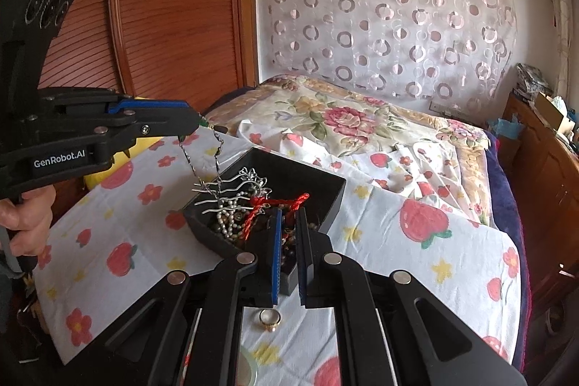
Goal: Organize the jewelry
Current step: 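Lower the necklace and red bracelet into the black box and open both tools, then move the right tool to the gold ring and close on it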
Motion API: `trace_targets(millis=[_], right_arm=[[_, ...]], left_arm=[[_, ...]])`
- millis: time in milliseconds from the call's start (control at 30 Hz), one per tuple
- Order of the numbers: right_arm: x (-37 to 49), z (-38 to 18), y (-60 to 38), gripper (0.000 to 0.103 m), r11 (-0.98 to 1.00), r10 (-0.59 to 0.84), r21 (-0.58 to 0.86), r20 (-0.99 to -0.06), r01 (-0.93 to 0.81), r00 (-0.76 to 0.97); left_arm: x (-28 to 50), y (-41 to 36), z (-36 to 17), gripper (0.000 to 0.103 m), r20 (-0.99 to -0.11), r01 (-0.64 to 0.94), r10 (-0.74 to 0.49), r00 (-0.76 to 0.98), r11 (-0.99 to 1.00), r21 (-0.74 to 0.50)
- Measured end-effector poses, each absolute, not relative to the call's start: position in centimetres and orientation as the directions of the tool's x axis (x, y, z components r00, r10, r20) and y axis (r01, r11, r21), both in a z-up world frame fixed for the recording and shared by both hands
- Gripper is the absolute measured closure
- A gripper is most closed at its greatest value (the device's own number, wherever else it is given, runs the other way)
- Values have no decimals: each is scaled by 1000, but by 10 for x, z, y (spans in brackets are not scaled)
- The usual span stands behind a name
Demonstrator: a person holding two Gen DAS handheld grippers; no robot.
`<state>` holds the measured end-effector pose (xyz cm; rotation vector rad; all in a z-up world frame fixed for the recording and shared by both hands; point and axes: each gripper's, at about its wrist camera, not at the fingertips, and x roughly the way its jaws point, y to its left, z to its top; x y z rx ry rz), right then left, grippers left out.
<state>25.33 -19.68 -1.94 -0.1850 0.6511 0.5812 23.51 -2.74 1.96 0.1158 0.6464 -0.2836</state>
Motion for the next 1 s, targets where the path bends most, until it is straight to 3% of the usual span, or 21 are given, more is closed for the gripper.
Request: trace_targets(millis=[567,633,733,900,1000], right_arm=[[280,-43,-179,93,833,436,34,-655,-553,617],[281,-43,-179,81,837,430,30,-654,-547,622],[280,-43,-180,75,835,436,36,-651,-548,621],[274,-41,-188,75,838,437,34,-641,-545,631],[263,-40,-195,75,832,445,31,-634,-554,633]], left_arm=[[260,-23,-2,91,-645,255,-191,740,967,5],[260,-22,-2,83,-645,251,-192,740,968,0],[255,-21,-5,72,-641,253,-194,743,967,1],[242,-19,-11,56,-633,257,-197,749,966,3],[235,-17,-15,37,-625,258,-206,753,966,-6]])
